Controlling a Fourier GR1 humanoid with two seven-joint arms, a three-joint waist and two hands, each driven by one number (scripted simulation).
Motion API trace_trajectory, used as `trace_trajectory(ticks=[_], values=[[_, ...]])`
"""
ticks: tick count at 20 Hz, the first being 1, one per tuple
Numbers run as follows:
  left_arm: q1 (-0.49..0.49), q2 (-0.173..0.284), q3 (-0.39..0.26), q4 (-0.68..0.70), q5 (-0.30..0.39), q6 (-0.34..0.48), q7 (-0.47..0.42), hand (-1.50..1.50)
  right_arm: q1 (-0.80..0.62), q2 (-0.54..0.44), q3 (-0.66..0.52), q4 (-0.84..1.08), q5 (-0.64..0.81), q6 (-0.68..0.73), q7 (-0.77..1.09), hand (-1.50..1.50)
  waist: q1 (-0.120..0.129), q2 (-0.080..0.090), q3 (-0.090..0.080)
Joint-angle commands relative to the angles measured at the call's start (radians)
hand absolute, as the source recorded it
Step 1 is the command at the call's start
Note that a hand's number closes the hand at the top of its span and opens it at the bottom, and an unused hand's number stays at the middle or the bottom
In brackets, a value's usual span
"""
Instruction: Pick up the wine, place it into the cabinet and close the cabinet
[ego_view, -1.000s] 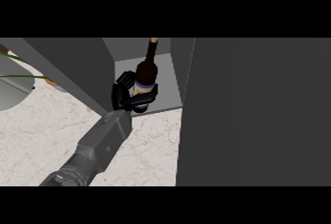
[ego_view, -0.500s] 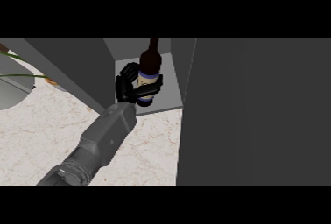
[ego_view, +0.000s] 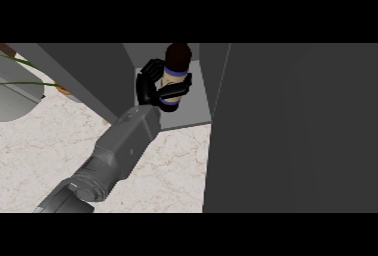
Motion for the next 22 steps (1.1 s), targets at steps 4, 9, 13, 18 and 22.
trace_trajectory(ticks=[4,9,13,18,22], values=[[-0.066,0.000,0.026,0.035,0.023,0.018,0.072,1.50,0.004,-0.021,-0.044,-0.023,-0.042,0.014,0.003,-1.50,0.009,0.005,0.001],[-0.093,0.006,0.042,0.049,0.030,0.012,0.091,1.50,0.023,-0.018,-0.032,-0.039,-0.027,0.019,0.004,-1.50,0.014,0.006,0.000],[-0.096,0.040,-0.013,0.094,-0.030,0.046,0.080,1.50,0.036,-0.008,-0.028,-0.023,-0.022,0.028,-0.025,-1.50,0.021,0.010,0.002],[-0.098,0.034,-0.103,0.114,-0.123,0.211,0.050,1.50,0.011,-0.011,-0.038,0.007,-0.031,0.027,-0.019,-1.50,0.013,0.016,0.003],[-0.085,0.074,-0.118,0.115,-0.140,0.245,0.063,1.50,0.003,0.000,-0.024,0.002,-0.024,0.027,-0.033,-1.50,0.003,0.031,0.001]])
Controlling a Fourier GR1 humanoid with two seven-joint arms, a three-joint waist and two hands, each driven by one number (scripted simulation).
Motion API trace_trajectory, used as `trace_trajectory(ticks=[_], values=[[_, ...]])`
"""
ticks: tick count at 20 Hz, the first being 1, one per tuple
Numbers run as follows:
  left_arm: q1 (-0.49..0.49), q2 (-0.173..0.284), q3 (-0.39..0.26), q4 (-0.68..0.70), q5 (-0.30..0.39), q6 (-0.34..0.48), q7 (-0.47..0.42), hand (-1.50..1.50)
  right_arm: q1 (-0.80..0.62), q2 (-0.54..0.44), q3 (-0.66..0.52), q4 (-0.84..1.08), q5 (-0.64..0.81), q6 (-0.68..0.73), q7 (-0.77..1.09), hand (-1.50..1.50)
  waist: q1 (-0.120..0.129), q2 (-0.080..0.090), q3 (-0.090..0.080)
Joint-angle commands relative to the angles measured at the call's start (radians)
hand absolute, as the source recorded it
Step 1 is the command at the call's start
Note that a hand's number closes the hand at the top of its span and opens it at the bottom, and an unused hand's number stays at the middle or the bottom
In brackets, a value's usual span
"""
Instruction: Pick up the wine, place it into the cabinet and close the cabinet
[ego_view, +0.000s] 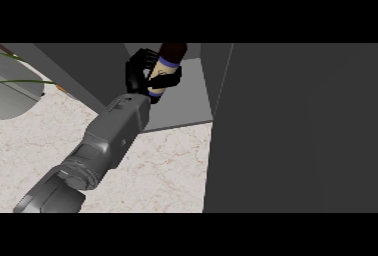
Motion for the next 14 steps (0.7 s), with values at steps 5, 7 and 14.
trace_trajectory(ticks=[5,7,14], values=[[0.038,0.054,-0.050,0.006,-0.054,0.090,0.036,1.50,0.002,0.012,0.015,-0.020,-0.015,0.000,0.002,-1.50,-0.008,0.010,-0.002],[0.043,0.063,-0.049,0.006,-0.054,0.096,0.058,1.50,0.024,0.015,0.023,-0.047,-0.023,0.012,-0.002,-1.50,-0.021,0.012,-0.002],[0.063,0.077,-0.078,0.006,-0.086,0.041,0.068,-1.50,0.022,0.009,0.020,-0.028,-0.016,0.020,-0.010,-1.50,-0.014,0.012,-0.003]])
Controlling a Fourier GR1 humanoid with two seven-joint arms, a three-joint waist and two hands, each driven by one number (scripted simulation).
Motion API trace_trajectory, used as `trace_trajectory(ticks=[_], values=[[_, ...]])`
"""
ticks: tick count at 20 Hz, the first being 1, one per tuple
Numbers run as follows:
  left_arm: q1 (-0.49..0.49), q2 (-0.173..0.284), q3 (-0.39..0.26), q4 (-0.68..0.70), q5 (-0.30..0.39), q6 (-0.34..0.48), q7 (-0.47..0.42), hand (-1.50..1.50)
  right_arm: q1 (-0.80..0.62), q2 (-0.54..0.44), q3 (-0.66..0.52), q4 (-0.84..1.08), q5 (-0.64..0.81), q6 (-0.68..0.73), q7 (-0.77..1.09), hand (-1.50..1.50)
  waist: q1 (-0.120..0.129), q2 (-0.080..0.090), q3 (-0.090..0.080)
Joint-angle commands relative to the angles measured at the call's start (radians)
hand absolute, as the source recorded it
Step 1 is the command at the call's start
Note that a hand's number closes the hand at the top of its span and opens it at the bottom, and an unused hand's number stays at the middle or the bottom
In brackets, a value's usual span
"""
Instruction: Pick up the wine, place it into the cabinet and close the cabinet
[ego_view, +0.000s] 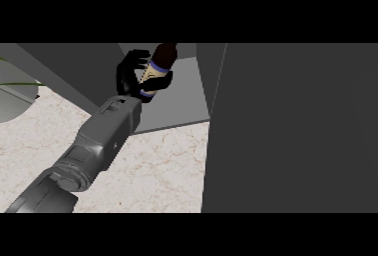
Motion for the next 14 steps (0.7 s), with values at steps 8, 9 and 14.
trace_trajectory(ticks=[8,9,14], values=[[0.040,0.059,0.007,0.015,0.003,-0.057,0.016,-1.50,0.021,0.000,-0.003,-0.043,-0.025,0.006,0.012,-1.50,0.004,0.001,-0.003],[0.041,0.077,-0.005,0.015,-0.009,-0.080,0.028,-1.50,-0.002,0.009,0.010,-0.021,-0.012,-0.004,0.008,-1.50,0.022,0.002,-0.005],[0.023,0.072,-0.013,0.015,-0.019,-0.078,-0.007,-1.50,-0.014,0.007,0.005,-0.011,-0.005,-0.014,0.014,-1.50,0.027,-0.002,-0.005]])
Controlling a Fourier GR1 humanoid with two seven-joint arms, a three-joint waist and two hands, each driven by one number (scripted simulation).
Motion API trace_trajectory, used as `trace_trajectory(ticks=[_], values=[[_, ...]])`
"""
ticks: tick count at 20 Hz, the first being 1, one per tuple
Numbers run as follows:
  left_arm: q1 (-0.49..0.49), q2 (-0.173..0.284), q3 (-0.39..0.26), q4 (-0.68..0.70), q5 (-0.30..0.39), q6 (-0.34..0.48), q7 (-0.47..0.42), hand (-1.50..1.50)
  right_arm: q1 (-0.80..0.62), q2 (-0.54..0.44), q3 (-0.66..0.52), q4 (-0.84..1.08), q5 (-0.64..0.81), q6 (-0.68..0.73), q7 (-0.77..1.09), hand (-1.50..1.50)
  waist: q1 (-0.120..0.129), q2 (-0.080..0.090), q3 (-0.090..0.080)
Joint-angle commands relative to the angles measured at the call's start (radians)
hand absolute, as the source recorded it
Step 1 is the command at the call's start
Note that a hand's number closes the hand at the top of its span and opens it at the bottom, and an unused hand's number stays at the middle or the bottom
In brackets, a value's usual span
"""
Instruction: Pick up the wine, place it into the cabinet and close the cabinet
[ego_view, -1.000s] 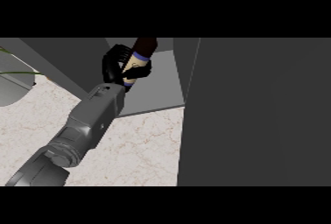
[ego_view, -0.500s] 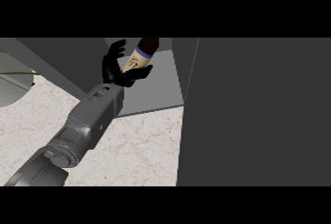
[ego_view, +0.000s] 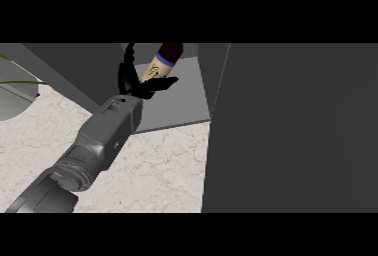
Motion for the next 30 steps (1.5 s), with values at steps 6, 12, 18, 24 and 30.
trace_trajectory(ticks=[6,12,18,24,30], values=[[0.030,0.082,-0.067,0.001,-0.070,-0.222,-0.043,-1.50,-0.008,-0.007,-0.011,-0.035,-0.011,-0.021,0.028,-1.50,0.039,-0.022,0.002],[0.016,0.057,0.022,-0.129,0.016,-0.466,-0.144,-1.50,0.010,-0.011,-0.028,-0.030,-0.001,-0.030,0.033,-1.50,0.085,-0.040,0.002],[0.031,0.026,0.084,-0.184,0.066,-0.616,-0.214,-1.50,0.008,-0.027,-0.047,-0.043,0.019,-0.058,0.059,-1.50,0.134,-0.062,0.005],[0.046,-0.061,0.059,-0.267,0.028,-0.601,-0.136,-1.50,0.009,-0.050,-0.036,-0.092,0.046,-0.101,0.116,-1.50,0.168,-0.078,0.006],[0.111,-0.079,0.010,-0.488,-0.014,-0.530,-0.055,-1.50,-0.008,-0.063,-0.009,-0.045,0.064,-0.099,0.110,-1.50,0.194,-0.085,0.006]])
